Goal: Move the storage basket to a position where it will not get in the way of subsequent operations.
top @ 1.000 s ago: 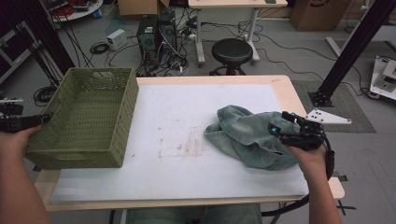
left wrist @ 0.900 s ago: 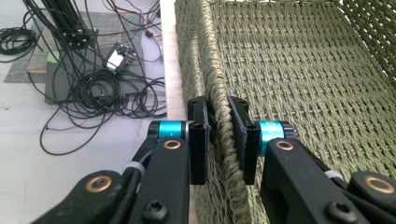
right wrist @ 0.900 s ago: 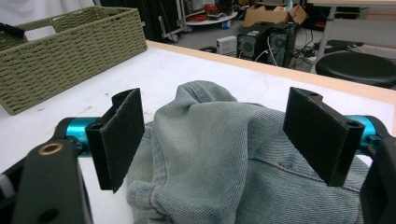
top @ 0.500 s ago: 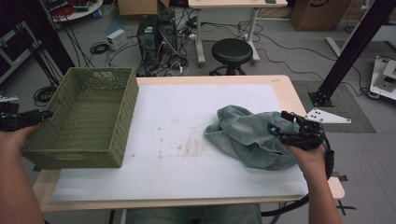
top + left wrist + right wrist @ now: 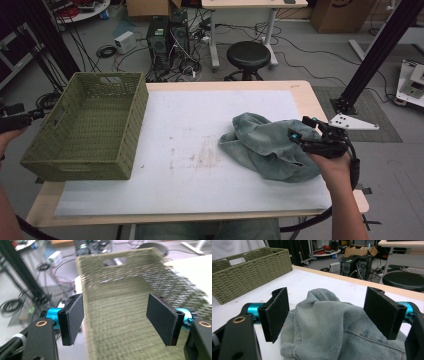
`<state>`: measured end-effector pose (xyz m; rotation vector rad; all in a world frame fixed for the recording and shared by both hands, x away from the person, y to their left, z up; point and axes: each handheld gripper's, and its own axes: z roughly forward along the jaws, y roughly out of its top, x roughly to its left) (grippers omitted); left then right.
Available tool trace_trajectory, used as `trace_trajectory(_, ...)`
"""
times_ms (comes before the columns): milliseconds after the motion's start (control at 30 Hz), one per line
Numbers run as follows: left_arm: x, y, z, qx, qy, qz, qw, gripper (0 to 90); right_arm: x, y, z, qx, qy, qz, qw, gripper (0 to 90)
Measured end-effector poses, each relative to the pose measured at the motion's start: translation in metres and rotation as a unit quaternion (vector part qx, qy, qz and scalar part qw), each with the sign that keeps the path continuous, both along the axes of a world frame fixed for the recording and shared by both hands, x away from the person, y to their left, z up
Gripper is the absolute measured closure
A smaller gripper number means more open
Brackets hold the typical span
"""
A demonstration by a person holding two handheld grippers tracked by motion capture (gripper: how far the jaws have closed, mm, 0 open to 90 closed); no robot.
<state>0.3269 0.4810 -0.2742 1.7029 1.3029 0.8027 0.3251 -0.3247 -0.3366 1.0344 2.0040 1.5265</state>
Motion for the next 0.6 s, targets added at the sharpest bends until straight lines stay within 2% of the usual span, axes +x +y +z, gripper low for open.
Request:
trace_trajectory(167,-0.009,-0.032,0.02,-0.002,-0.022,-0.059,0.998,27.6,0.002,0.004,0.004,0.002,-0.005,0.008,1.0,20.8)
trace_trajectory(333,-0.011,-0.072,0.027,-0.008,-0.037,-0.125,0.9915,27.2,0.003,0.006,0.006,0.004,-0.01,0.014,0.9998,20.8)
trace_trajectory(433,-0.012,-0.091,0.026,-0.026,-0.05,-0.152,0.9868,26.9,0.003,0.006,0.007,0.005,-0.012,0.014,0.9998,20.8)
trace_trajectory(600,-0.013,-0.122,0.02,-0.031,-0.052,-0.189,0.9802,26.9,0.003,0.006,0.008,0.007,-0.012,0.015,0.9998,20.8)
